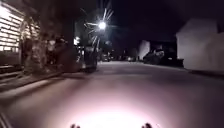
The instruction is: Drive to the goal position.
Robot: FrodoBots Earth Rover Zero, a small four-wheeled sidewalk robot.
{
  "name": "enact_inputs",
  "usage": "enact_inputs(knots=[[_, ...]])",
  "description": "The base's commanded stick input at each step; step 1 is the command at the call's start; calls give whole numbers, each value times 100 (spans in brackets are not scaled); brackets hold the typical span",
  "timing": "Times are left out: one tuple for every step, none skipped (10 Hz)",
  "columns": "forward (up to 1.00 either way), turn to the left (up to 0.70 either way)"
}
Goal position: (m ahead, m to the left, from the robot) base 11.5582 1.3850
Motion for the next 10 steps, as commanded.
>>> enact_inputs(knots=[[85, 0], [85, 0], [85, -15], [85, -25], [85, 0], [85, 0], [85, 0], [85, 0], [85, 0], [85, 0]])
